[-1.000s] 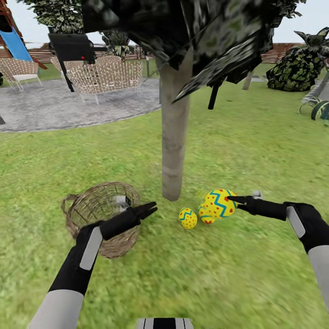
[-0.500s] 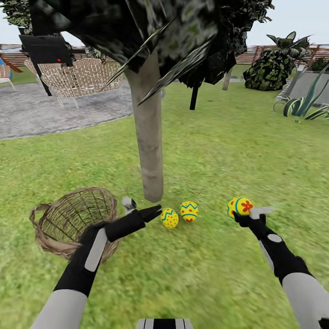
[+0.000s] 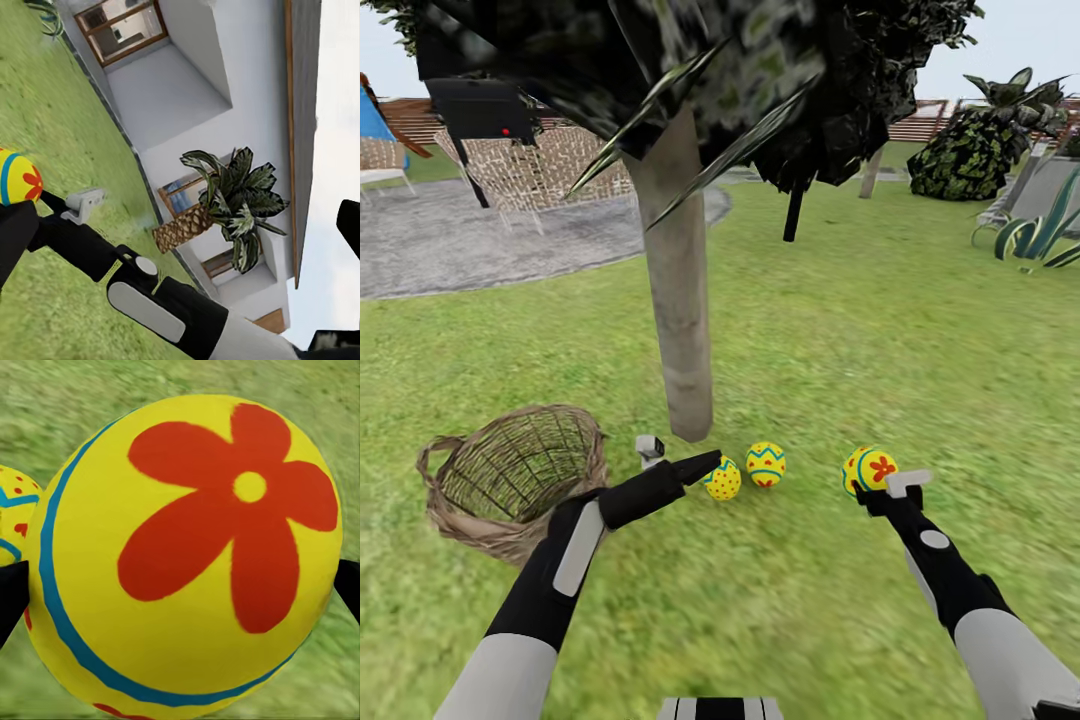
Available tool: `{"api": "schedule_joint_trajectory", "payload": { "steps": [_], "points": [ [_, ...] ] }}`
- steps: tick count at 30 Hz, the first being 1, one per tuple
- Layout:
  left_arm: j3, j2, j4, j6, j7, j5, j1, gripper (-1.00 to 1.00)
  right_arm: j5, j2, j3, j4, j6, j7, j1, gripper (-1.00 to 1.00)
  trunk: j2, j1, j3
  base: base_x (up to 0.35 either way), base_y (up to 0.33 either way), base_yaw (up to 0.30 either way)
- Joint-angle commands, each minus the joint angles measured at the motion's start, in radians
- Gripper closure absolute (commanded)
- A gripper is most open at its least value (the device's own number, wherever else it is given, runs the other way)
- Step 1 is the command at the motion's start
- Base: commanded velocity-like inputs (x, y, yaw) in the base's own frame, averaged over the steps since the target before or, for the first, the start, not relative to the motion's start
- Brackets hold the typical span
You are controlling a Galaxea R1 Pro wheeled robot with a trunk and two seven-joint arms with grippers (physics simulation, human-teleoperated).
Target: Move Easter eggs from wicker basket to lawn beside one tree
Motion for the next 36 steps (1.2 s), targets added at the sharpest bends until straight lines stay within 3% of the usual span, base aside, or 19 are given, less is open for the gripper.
{"api": "schedule_joint_trajectory", "payload": {
  "steps": [1, 2, 3, 5, 7, 12, 14, 15, 20, 23, 36],
  "points": [
    [0.002, -0.003, 0.000, 0.006, -0.002, 0.000, -0.001, -1.00, 0.006, 0.002, -0.007, 0.017, -0.005, 0.007, 0.000, 1.00, 0.000, 0.000, -0.001, 0.000, -0.314, 0.288],
    [0.002, -0.005, 0.004, 0.005, -0.002, -0.001, -0.001, -1.00, 0.007, 0.003, -0.007, 0.038, -0.005, 0.001, 0.000, 1.00, 0.000, 0.000, -0.001, 0.000, -0.314, 0.292],
    [-0.010, -0.006, 0.006, -0.015, -0.002, -0.001, -0.001, -1.00, 0.009, 0.022, -0.007, 0.051, -0.010, -0.053, 0.000, 1.00, 0.000, 0.000, -0.001, 0.000, -0.314, 0.296],
    [-0.050, -0.006, 0.005, -0.037, -0.002, 0.000, -0.001, -1.00, 0.007, 0.045, -0.008, 0.063, -0.108, -0.101, 0.000, 1.00, 0.000, 0.000, -0.001, 0.000, -0.314, 0.297],
    [-0.057, -0.006, 0.008, -0.040, -0.002, 0.001, -0.001, -1.00, 0.005, 0.048, -0.008, 0.094, -0.156, -0.108, 0.001, 1.00, 0.000, 0.000, -0.001, 0.000, -0.314, 0.297],
    [-0.058, -0.006, 0.009, -0.041, -0.002, 0.002, -0.001, -1.00, -0.001, 0.049, -0.009, 0.106, -0.169, -0.109, 0.001, 1.00, 0.000, 0.000, -0.001, 0.000, -0.314, 0.298],
    [-0.058, -0.006, 0.008, -0.041, -0.002, 0.002, -0.001, -1.00, -0.002, 0.049, -0.008, 0.110, -0.229, -0.110, 0.001, 1.00, 0.000, 0.000, -0.001, 0.000, -0.314, 0.298],
    [-0.058, -0.006, 0.003, -0.041, -0.002, 0.002, -0.001, -1.00, 0.005, 0.063, -0.006, 0.110, -0.281, -0.127, 0.002, 1.00, 0.000, 0.000, -0.002, 0.000, -0.314, 0.298],
    [-0.058, -0.005, -0.003, -0.041, -0.005, 0.002, -0.001, -1.00, 0.010, 0.132, -0.004, 0.108, -0.291, -0.173, 0.001, 1.00, 0.000, 0.000, -0.004, 0.000, -0.285, 0.298],
    [-0.058, -0.005, -0.003, -0.041, -0.007, 0.002, -0.001, -1.00, 0.010, 0.157, -0.005, 0.111, -0.291, -0.175, 0.001, 1.00, 0.000, 0.000, -0.006, 0.000, -0.207, 0.286],
    [-0.058, -0.004, 0.002, -0.041, -0.007, 0.004, -0.001, -1.00, 0.010, 0.149, -0.007, 0.110, -0.300, -0.172, 0.001, 1.00, 0.000, 0.000, -0.007, 0.212, -0.208, 0.022]
  ]
}}
